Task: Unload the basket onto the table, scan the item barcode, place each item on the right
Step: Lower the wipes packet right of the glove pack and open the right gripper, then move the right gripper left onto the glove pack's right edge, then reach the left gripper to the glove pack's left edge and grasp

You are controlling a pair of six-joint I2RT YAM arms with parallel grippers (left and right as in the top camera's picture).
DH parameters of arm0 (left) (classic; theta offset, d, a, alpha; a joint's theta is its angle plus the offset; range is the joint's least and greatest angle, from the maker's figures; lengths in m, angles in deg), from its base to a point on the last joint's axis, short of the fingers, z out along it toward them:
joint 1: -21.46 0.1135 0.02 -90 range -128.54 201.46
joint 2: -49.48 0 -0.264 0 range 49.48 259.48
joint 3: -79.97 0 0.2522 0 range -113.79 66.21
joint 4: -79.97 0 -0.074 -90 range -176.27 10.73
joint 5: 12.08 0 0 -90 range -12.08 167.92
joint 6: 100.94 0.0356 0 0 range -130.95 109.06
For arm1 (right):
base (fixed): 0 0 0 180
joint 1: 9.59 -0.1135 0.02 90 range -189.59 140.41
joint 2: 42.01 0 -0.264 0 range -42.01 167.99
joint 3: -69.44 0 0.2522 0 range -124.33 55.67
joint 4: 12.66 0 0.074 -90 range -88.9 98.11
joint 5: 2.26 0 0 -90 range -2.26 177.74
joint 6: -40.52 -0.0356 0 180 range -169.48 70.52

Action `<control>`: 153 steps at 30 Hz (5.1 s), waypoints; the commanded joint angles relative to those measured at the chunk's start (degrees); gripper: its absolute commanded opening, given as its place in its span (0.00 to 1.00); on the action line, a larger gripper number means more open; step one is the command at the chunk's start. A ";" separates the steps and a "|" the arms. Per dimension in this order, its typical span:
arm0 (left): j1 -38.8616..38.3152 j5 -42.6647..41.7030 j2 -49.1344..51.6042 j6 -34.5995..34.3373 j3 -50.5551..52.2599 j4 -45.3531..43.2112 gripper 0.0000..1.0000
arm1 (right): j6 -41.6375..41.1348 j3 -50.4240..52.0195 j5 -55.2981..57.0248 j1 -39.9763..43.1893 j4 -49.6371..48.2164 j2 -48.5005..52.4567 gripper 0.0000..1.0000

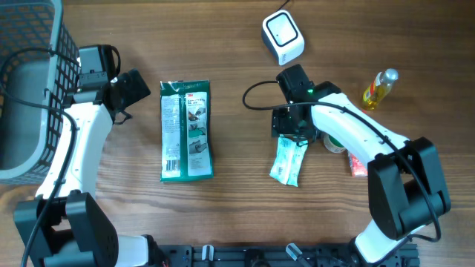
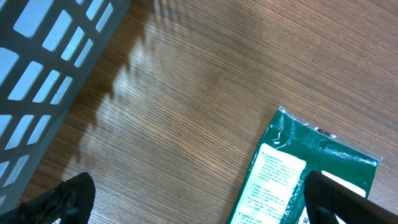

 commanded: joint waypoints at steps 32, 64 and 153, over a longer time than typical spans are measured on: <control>0.28 0.52 0.15 0.74 -0.42 -0.24 1.00 | -7.10 7.32 -6.19 -11.37 6.86 0.02 0.49; 0.28 0.52 0.15 0.74 -0.42 -0.24 1.00 | 0.87 1.14 -19.82 -7.32 -2.86 -1.29 0.63; -9.07 -2.91 1.90 8.66 15.98 -5.16 0.04 | -6.54 6.86 -7.23 -19.61 -23.96 3.45 0.77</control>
